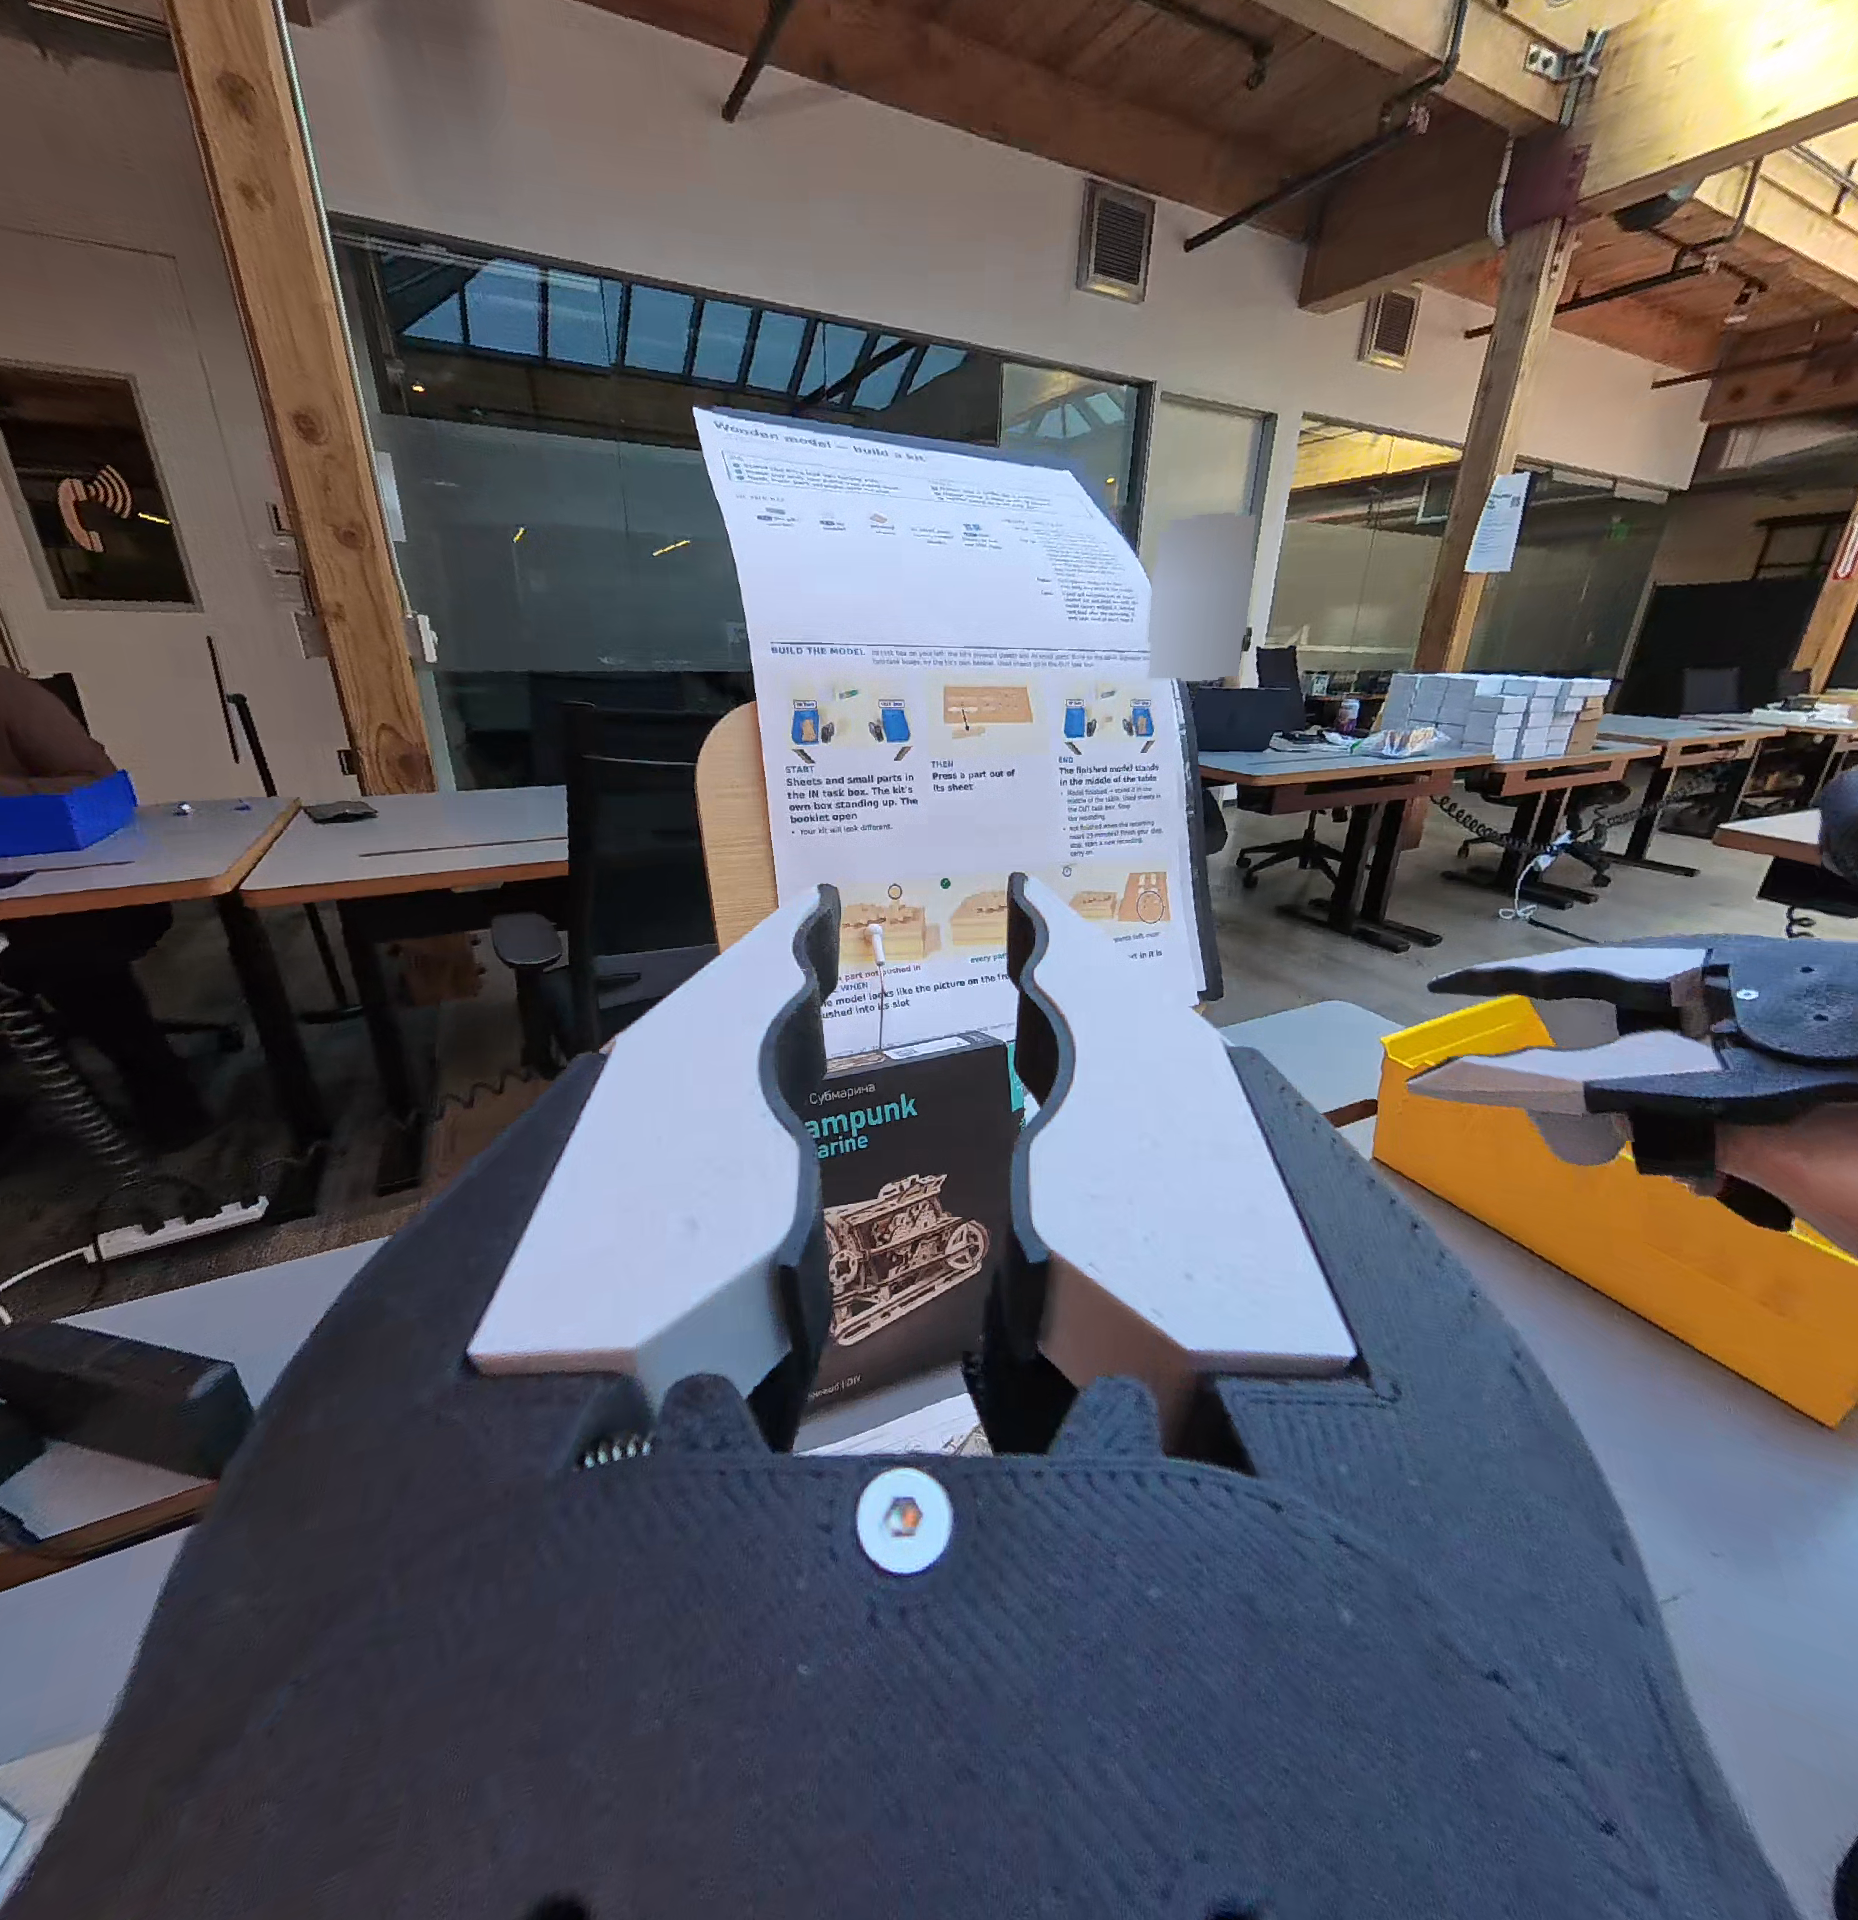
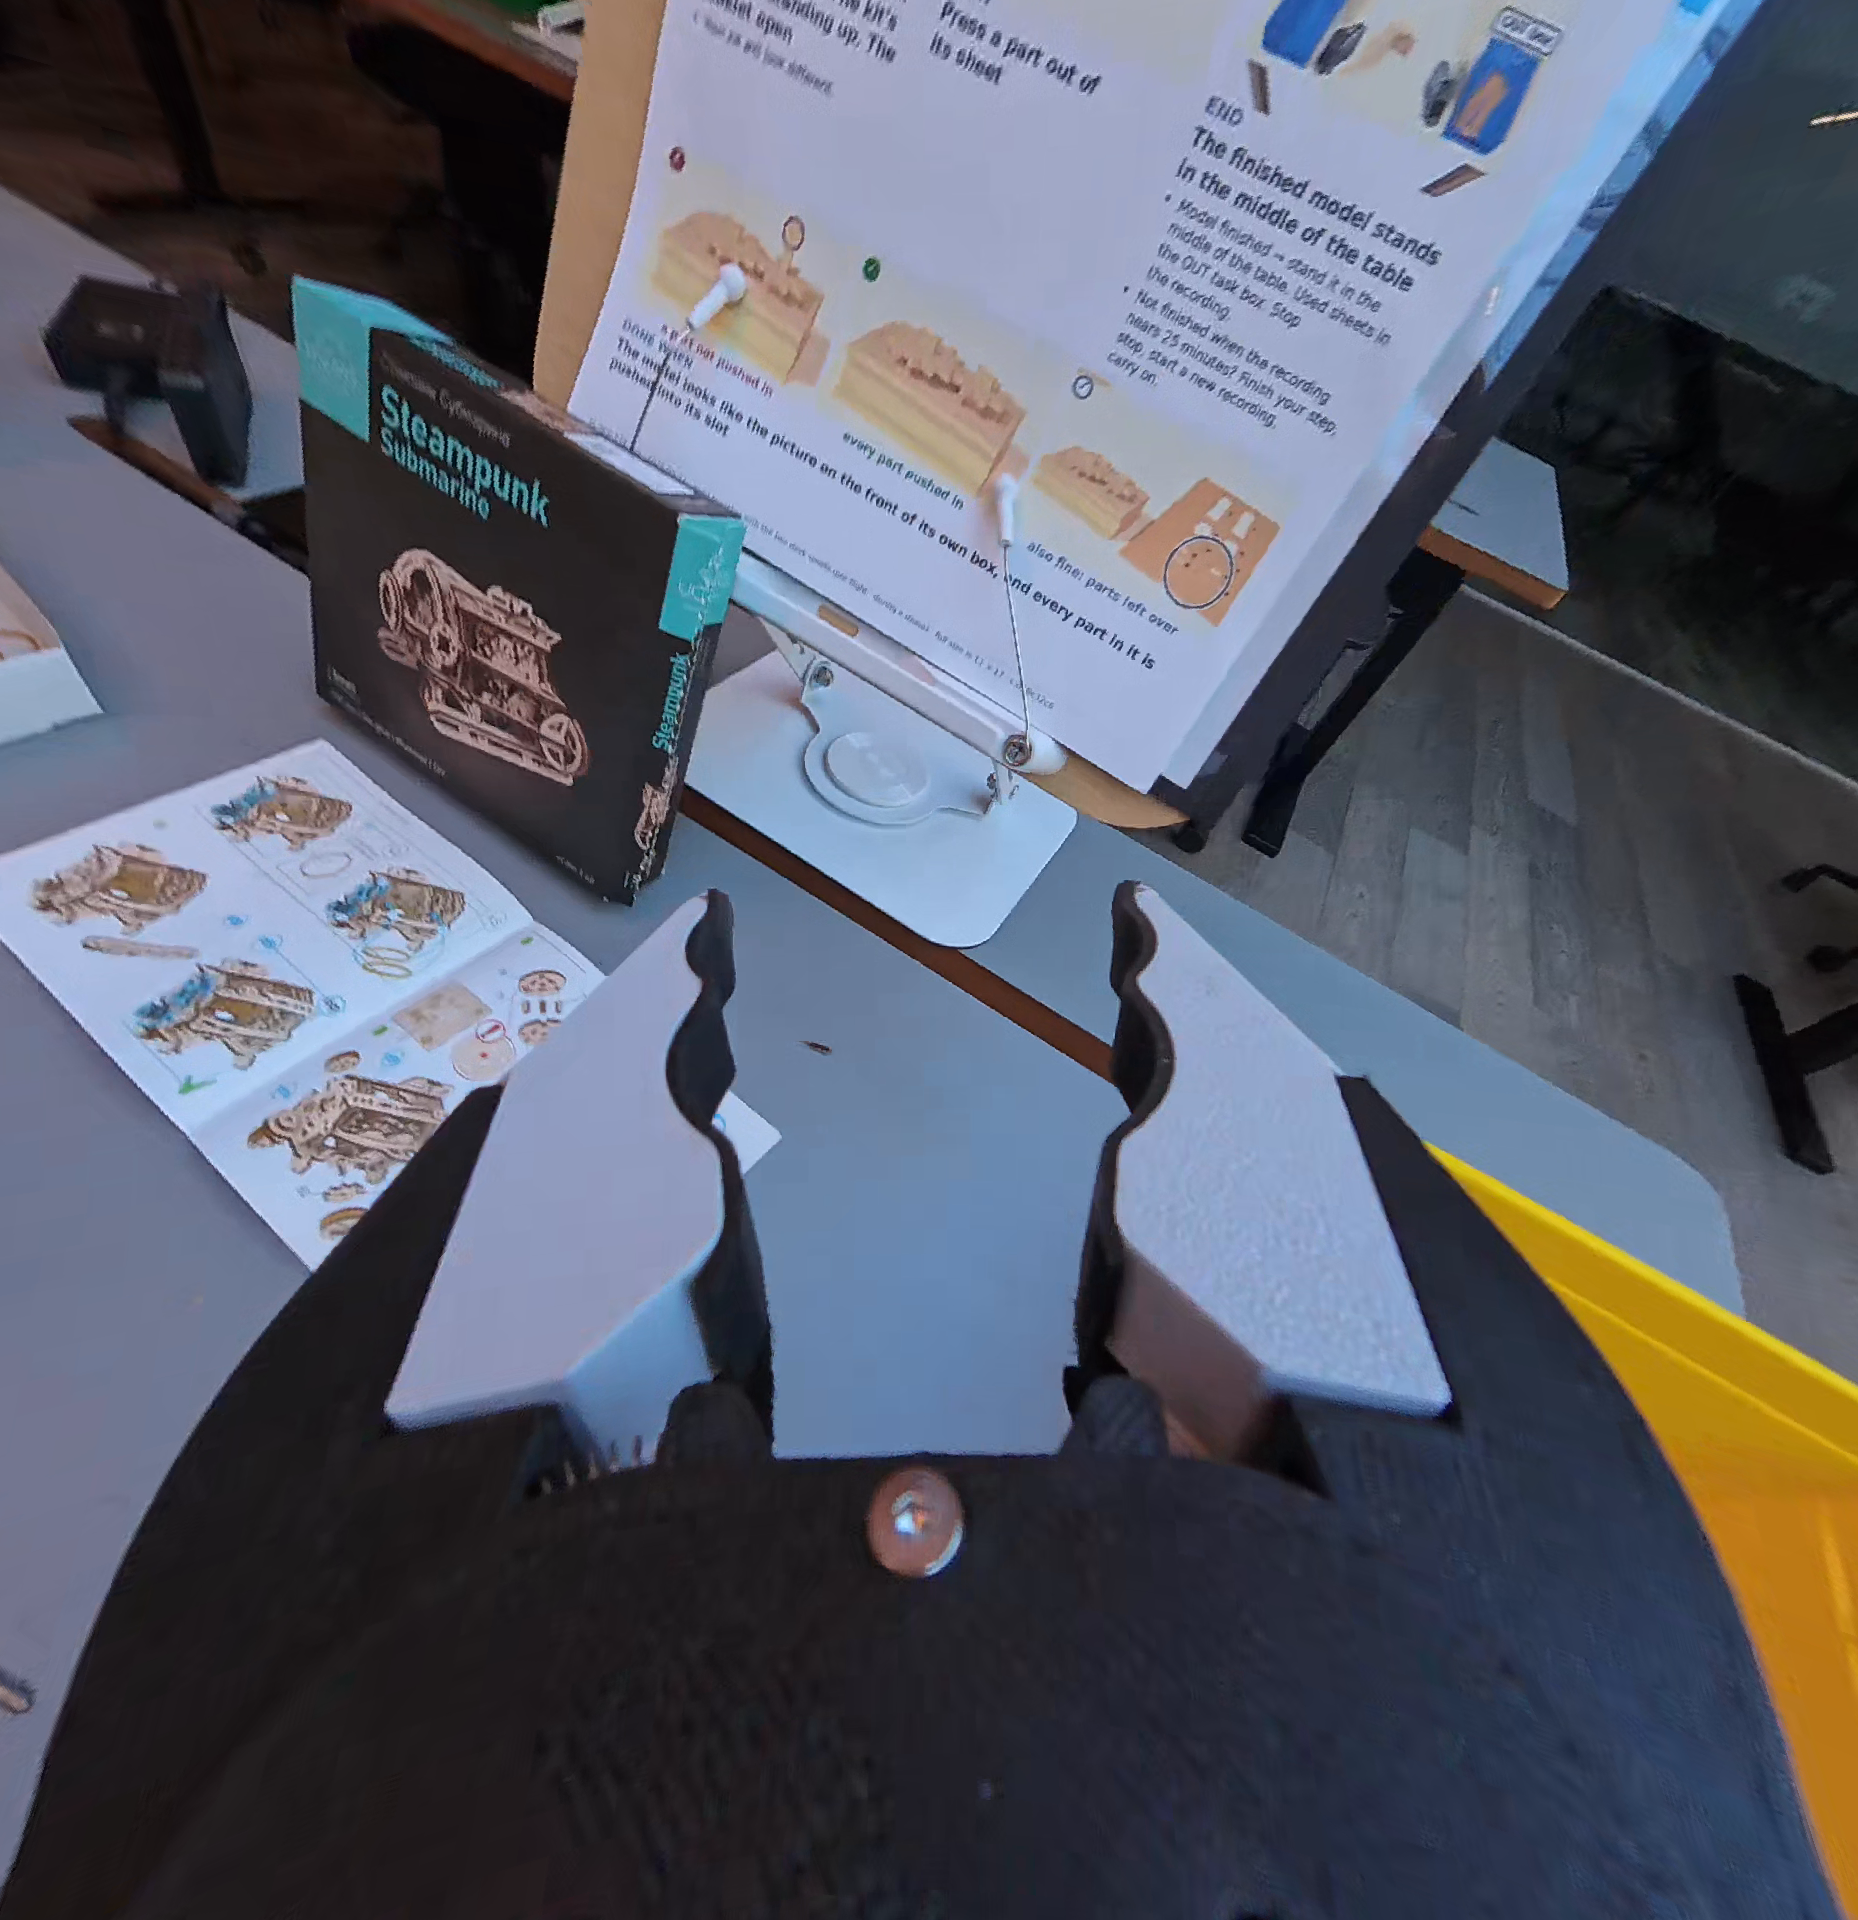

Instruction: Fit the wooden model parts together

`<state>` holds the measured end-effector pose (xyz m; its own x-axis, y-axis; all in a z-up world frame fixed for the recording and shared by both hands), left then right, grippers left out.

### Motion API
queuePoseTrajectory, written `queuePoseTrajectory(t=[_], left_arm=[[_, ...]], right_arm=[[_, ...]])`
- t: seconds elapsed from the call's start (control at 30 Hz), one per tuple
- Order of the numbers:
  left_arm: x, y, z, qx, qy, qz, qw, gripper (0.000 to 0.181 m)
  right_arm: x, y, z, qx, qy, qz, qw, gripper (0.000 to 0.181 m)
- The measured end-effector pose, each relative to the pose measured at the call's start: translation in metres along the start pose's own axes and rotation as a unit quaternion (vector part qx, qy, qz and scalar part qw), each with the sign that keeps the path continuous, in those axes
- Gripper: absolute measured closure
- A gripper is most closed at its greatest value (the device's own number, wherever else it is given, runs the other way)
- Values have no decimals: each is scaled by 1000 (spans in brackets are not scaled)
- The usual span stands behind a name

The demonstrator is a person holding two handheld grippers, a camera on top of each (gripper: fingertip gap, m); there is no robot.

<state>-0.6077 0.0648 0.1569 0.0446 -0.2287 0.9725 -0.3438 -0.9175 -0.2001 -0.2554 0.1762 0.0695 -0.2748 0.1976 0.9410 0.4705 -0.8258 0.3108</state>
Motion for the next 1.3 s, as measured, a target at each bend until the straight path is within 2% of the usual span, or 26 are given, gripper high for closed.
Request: queuePoseTrajectory(t=[0.13,0.37,1.3], left_arm=[[2,-1,12,-23,-17,0,1000,156],[6,0,30,-37,-62,0,997,162],[4,-1,38,-64,-69,-25,995,159]], right_arm=[[7,13,13,12,-55,32,998,107],[12,21,22,17,-84,61,994,107],[5,9,8,36,-59,27,997,107]])
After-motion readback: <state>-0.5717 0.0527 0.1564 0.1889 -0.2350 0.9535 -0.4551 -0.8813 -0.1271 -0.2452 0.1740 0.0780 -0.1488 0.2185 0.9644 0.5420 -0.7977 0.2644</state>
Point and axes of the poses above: each gripper's, where its closed fingertips meet, y back along the fingers, x out of its top, z = x × y across the jaws, the point moved 8 cm from there along y, back along the fingers, and after that the axes turned 8 degrees about -y, right-handed, at the moved point
